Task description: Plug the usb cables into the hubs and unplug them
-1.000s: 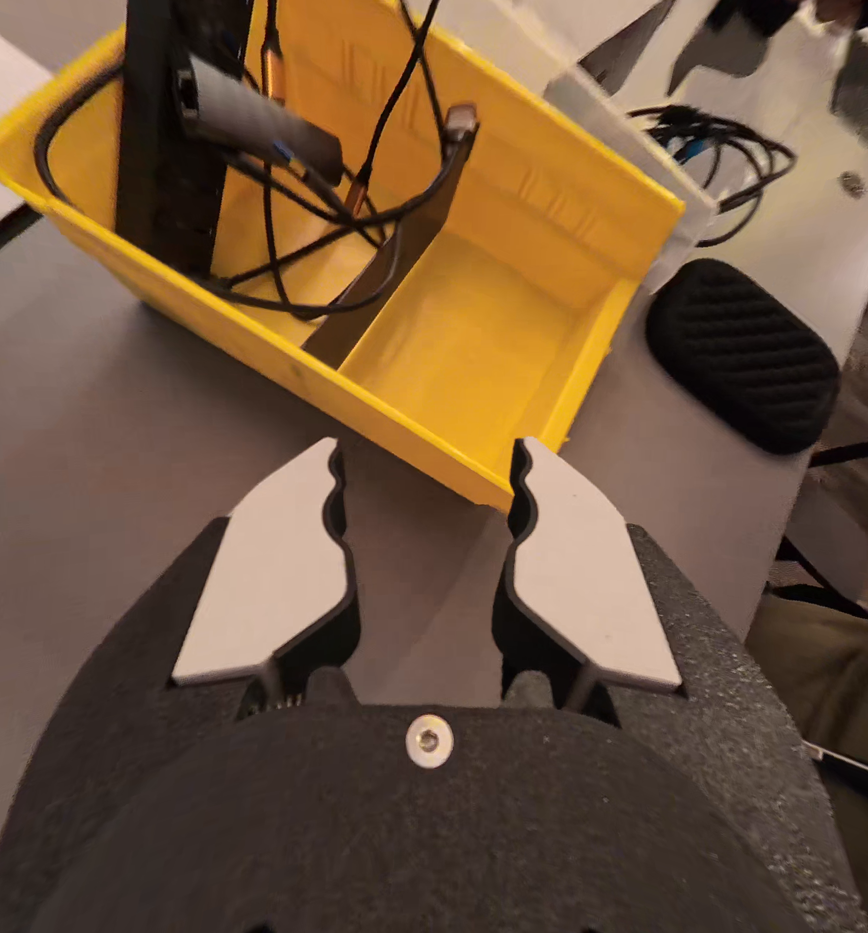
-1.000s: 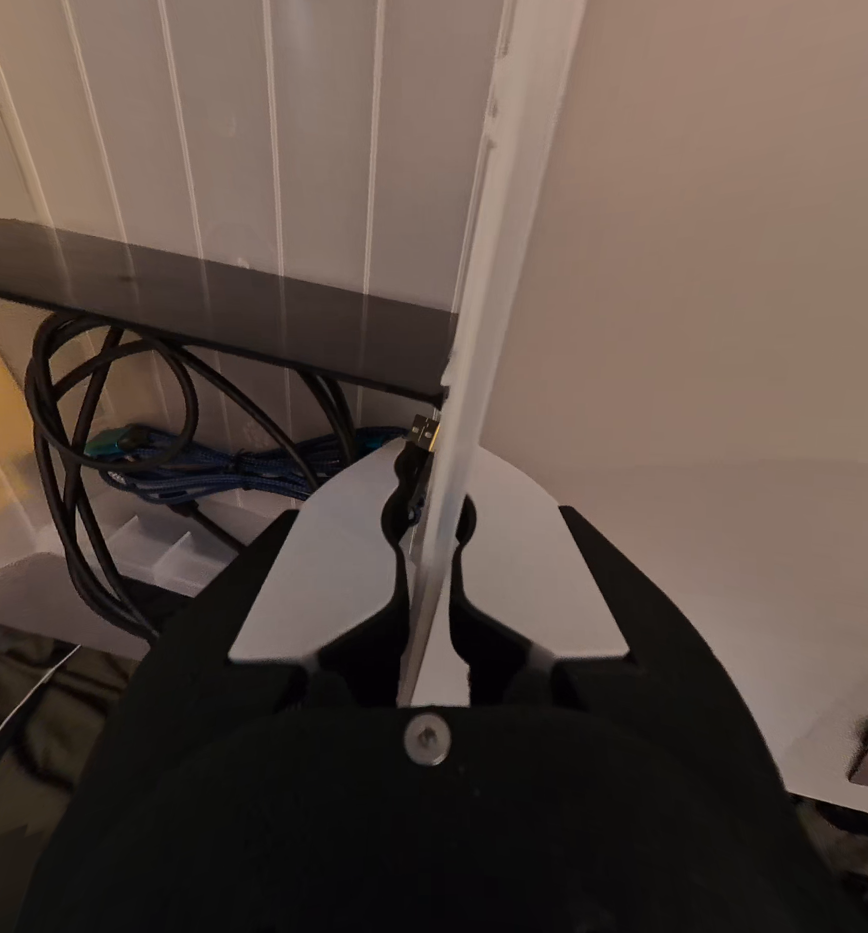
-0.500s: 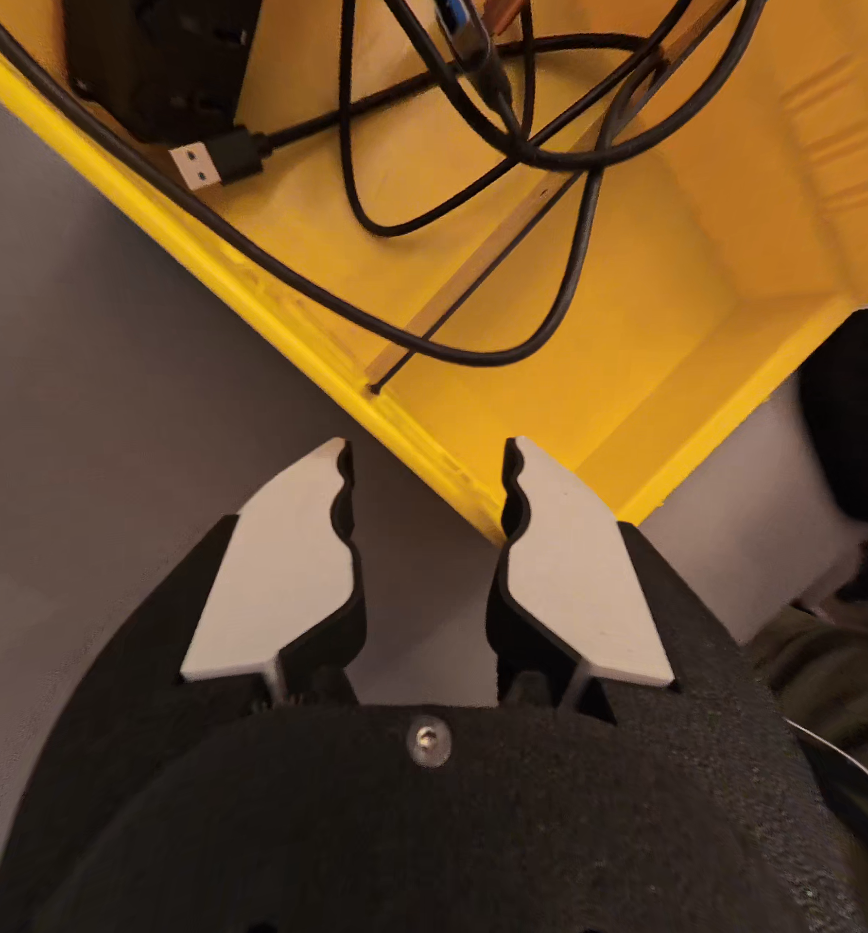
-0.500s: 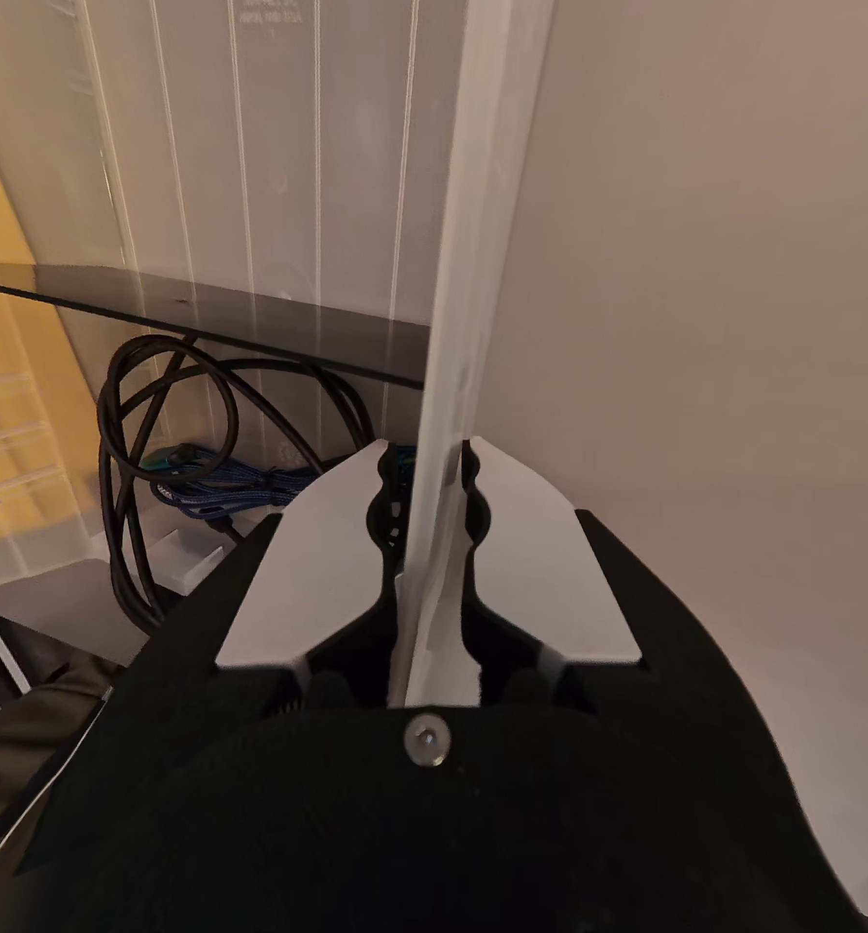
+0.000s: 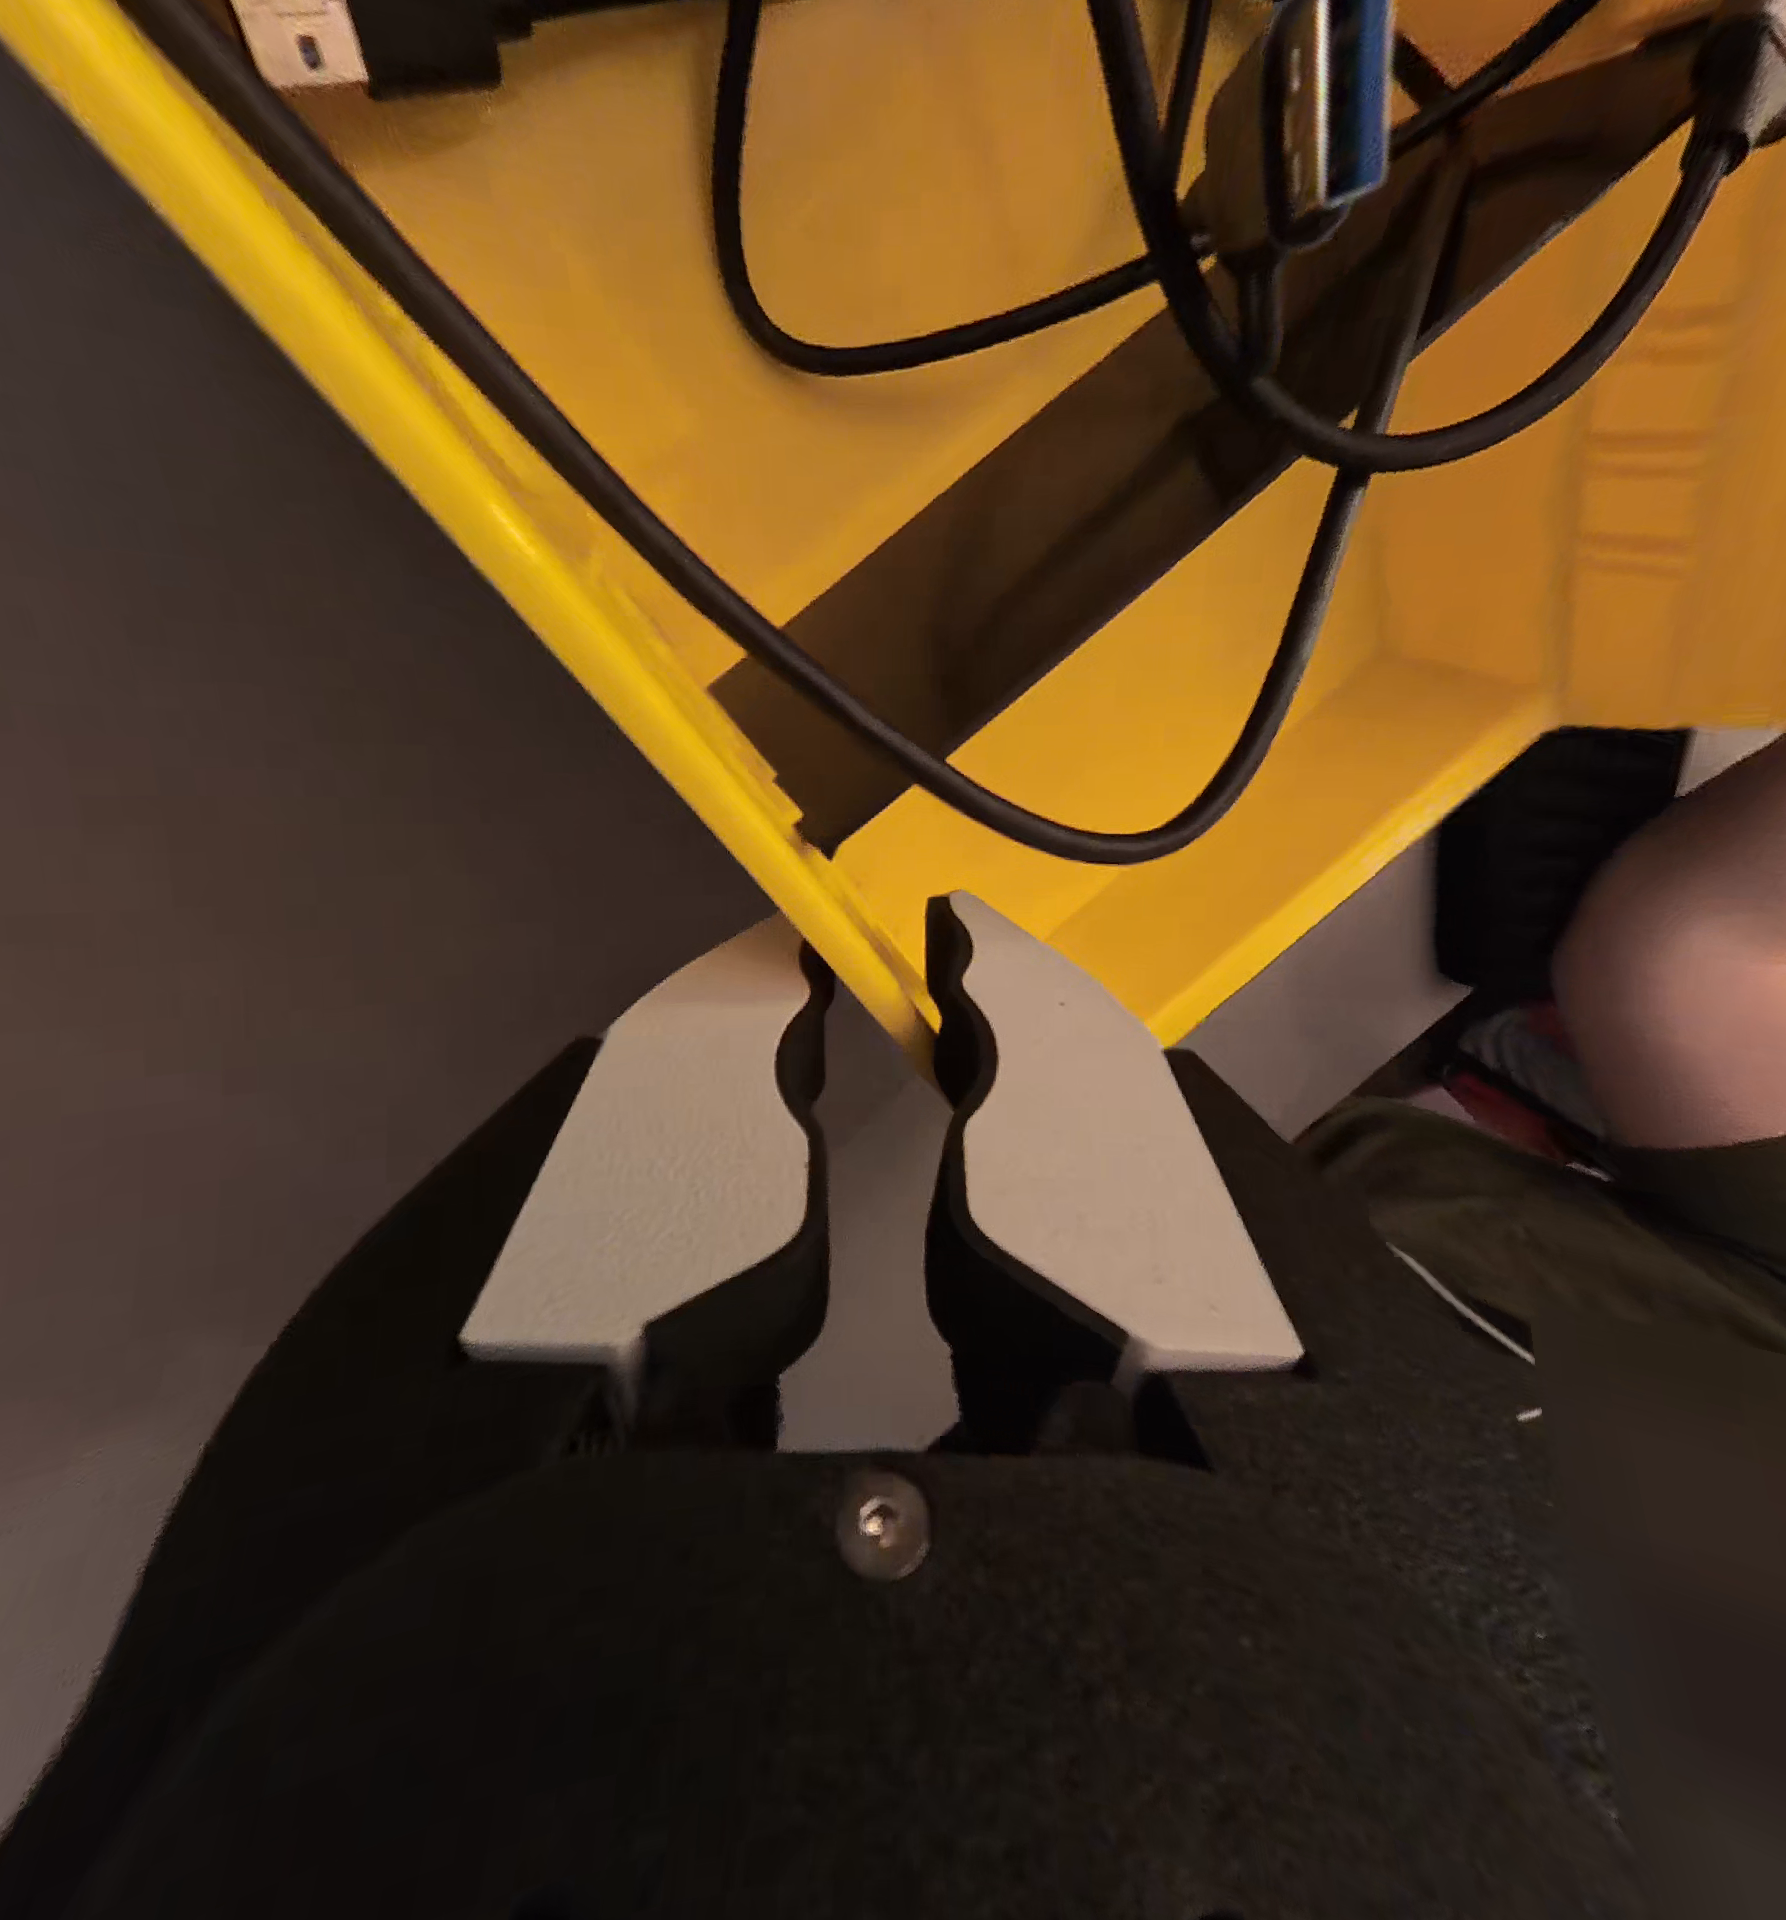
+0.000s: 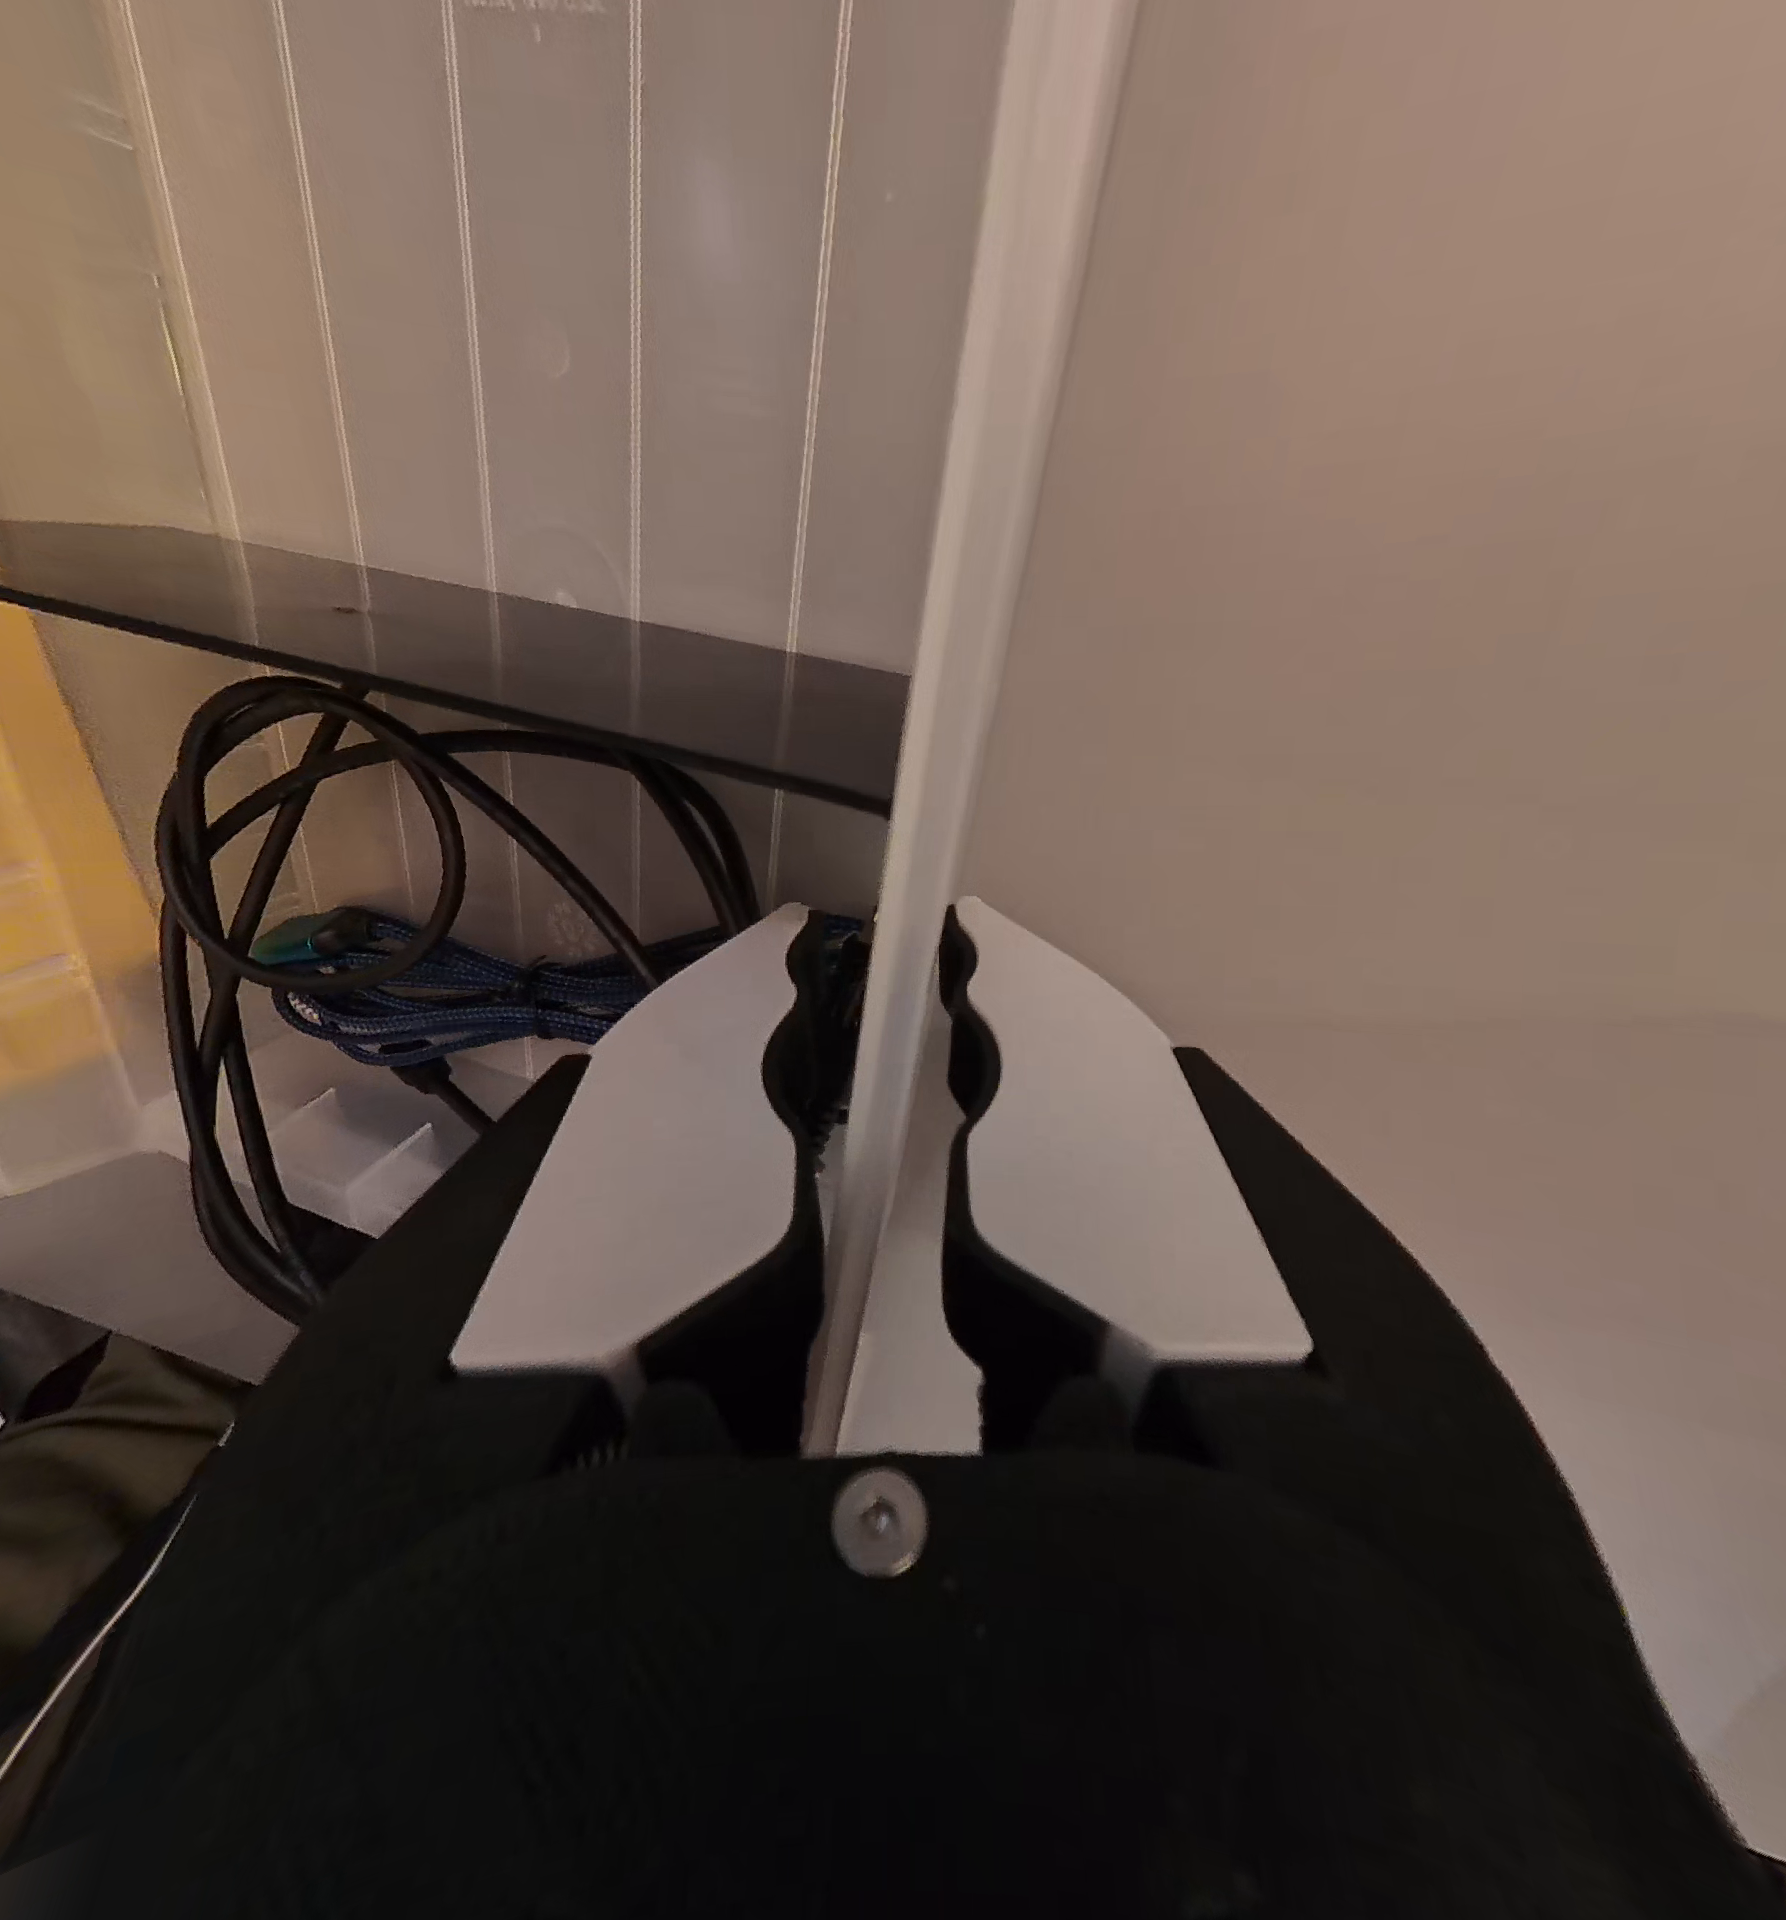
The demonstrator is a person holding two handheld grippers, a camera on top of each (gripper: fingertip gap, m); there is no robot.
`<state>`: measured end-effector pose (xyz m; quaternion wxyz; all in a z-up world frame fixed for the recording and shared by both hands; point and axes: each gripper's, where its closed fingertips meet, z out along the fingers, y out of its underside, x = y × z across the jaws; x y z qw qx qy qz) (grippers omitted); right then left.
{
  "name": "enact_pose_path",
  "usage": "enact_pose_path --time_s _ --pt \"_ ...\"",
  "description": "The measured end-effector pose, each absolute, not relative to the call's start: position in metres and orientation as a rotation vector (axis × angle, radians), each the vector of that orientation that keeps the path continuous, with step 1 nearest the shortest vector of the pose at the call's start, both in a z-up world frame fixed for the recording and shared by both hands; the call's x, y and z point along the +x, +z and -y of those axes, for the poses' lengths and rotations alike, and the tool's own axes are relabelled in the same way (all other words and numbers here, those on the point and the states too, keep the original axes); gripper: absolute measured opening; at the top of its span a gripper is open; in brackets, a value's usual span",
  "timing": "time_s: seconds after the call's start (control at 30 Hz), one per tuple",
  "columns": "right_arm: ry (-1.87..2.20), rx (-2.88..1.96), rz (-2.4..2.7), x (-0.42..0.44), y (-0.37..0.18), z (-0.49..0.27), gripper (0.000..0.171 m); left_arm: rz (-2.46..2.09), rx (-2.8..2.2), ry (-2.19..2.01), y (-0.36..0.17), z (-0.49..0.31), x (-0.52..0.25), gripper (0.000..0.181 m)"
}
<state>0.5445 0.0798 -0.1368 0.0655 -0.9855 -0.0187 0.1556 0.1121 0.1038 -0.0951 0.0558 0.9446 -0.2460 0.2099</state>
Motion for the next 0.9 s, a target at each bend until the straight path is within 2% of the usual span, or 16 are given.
enact_pose_path --time_s 0.2,0.37,0.47,0.9 --pt "0.481 -2.974 0.066 0.538 -0.137 -0.085 0.022 0.869 2.994 0.183 -0.095 -0.133 0.04 0.005" --pt "0.501 -3.01 0.163 0.518 -0.136 -0.085 0.024 0.569 3.121 0.353 -0.094 -0.148 -0.006 0.005" --pt "0.531 -3.026 0.218 0.501 -0.135 -0.088 0.026 0.583 3.144 0.204 -0.094 -0.149 -0.045 0.004" --pt "0.378 -3.097 0.475 0.462 -0.14 -0.096 0.014 -0.045 3.28 0.352 -0.092 -0.129 -0.17 0.005"
